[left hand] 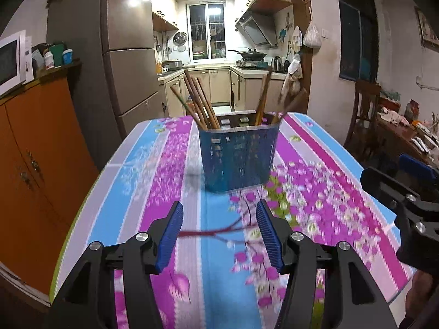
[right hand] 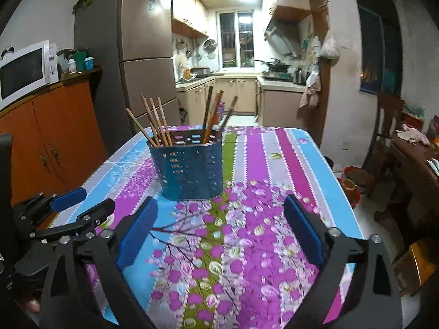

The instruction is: Organize utensils

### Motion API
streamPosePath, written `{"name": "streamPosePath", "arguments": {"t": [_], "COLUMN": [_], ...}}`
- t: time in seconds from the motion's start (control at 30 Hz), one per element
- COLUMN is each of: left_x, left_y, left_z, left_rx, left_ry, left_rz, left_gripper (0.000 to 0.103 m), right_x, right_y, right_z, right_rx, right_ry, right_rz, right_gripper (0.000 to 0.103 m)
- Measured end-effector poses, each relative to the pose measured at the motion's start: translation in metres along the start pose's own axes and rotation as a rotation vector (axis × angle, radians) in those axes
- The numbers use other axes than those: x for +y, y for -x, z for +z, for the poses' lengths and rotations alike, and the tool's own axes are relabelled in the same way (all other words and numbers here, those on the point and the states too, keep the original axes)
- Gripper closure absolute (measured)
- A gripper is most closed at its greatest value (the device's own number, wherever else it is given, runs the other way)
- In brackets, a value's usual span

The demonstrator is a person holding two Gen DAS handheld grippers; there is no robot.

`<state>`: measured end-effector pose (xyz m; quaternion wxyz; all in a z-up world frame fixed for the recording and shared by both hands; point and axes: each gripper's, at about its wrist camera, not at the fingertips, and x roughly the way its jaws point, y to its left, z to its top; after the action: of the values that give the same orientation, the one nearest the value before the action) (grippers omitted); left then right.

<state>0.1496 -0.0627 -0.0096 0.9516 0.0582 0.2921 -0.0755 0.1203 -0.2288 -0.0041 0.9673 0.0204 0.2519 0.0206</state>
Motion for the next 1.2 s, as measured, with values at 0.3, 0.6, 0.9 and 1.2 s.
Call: {"name": "streamPosePath", "arguments": {"t": [0.3, 0.6, 0.9, 1.2], "left_x": [-0.022, -0.013, 0.002, 0.000], "left_y": [0.032, 0.067, 0.069, 0.071], "left_z": [-0.057, -0.079, -0.080, -0.082], "left_rx": [-0.106, -0.195, -0.161, -0.168], "left_ry": [-0.119, -0.053, 0.049, 0.048], "left_rz": [0.047, 0.029, 0.083, 0.088], "left_gripper": [0.015, 0.005, 0.005, 0.005], "right_x": [0.005, -0.005, -0.006, -0.005], "right_y": [0.024, 0.053, 0.052, 0.052], "right_z": [-0.046, -0.067, -0.077, -0.080], "right_rx": [-0.067, -0.133, -0.126, -0.111], "right_ry": [-0.066, -0.083, -0.074, -0.075], "right_rz": [-0.069, -0.136, -0.211, -0.213], "right_gripper": [0.006, 0.006, 0.006, 0.006]}}
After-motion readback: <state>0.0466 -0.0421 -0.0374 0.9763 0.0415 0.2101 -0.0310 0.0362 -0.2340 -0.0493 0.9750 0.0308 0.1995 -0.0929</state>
